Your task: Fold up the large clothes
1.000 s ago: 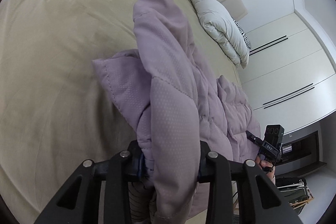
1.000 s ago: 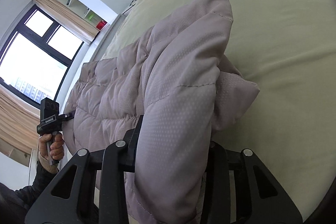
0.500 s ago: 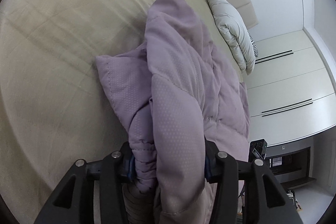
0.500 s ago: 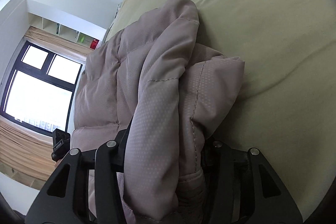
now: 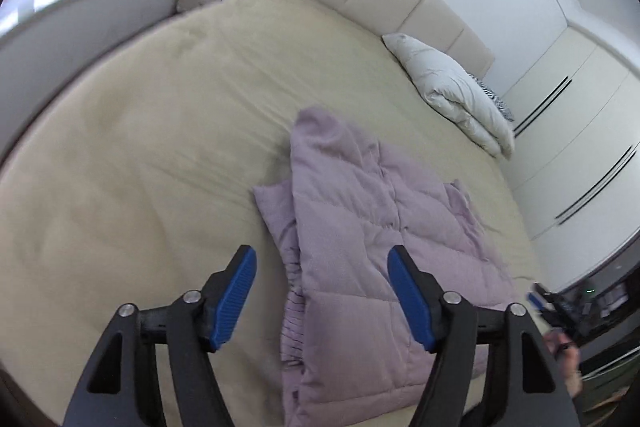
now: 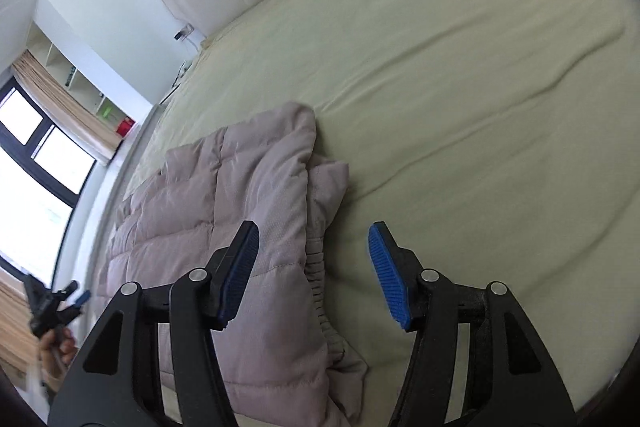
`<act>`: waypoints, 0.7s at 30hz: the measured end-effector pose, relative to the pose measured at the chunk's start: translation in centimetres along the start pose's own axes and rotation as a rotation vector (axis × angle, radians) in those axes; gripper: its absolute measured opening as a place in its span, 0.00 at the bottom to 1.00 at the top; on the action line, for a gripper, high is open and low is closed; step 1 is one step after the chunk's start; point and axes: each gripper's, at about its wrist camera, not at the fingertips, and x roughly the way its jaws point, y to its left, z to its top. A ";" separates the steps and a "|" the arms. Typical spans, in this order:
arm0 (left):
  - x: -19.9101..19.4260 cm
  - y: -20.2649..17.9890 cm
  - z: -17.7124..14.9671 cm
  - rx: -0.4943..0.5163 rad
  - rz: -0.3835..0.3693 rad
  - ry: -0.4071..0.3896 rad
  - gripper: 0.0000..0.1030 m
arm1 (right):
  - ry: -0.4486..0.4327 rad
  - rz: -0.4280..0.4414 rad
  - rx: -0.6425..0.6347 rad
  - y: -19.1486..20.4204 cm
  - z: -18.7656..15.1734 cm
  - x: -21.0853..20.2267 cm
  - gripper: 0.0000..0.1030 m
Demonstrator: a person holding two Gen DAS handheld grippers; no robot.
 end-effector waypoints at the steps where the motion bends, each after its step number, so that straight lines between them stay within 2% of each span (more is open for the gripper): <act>1: -1.4 -1.6 0.1 0.061 0.074 -0.064 0.81 | -0.066 -0.040 -0.057 1.4 -0.2 -1.9 0.55; 2: -3.1 -3.0 0.0 0.129 0.146 -0.143 0.86 | -0.133 -0.070 -0.116 2.9 -0.4 -3.8 0.55; 3: -4.4 -4.5 -0.2 0.180 0.206 -0.221 0.98 | -0.193 -0.092 -0.169 4.3 -0.3 -5.4 0.60; 4: -5.7 -5.8 -0.4 0.213 0.257 -0.294 1.00 | -0.243 -0.111 -0.210 5.2 -0.5 -6.6 0.68; 5: -6.7 -7.2 -0.5 0.231 0.293 -0.348 1.00 | -0.299 -0.135 -0.246 6.9 -0.9 -7.7 0.87; 6: -7.5 -8.4 -0.6 0.240 0.302 -0.376 1.00 | -0.353 -0.159 -0.262 8.4 -1.2 -8.9 0.96; 8: -9.2 -10.7 -0.8 0.246 0.300 -0.431 1.00 | -0.484 -0.186 -0.282 11.8 -2.0 -10.8 0.96; 10: -11.0 -13.0 -0.8 0.258 0.294 -0.496 1.00 | -0.542 -0.196 -0.323 14.8 -2.2 -12.4 0.97; 13: -13.3 -16.5 -0.7 0.287 0.318 -0.584 1.00 | -0.553 -0.149 -0.373 18.8 -2.3 -14.9 0.97; 15: -14.0 -18.5 -0.7 0.284 0.311 -0.605 1.00 | -0.522 -0.091 -0.385 21.1 -2.0 -16.4 0.97; 17: -13.9 -19.8 -0.9 0.263 0.286 -0.593 1.00 | -0.469 -0.084 -0.381 22.6 -1.9 -17.3 0.97; 19: -13.0 -20.5 -1.4 0.266 0.293 -0.556 1.00 | -0.430 -0.085 -0.394 24.1 -3.0 -17.8 0.97; 21: -10.7 -21.0 -1.7 0.293 0.298 -0.452 1.00 | -0.378 -0.128 -0.404 24.6 -3.7 -17.6 0.97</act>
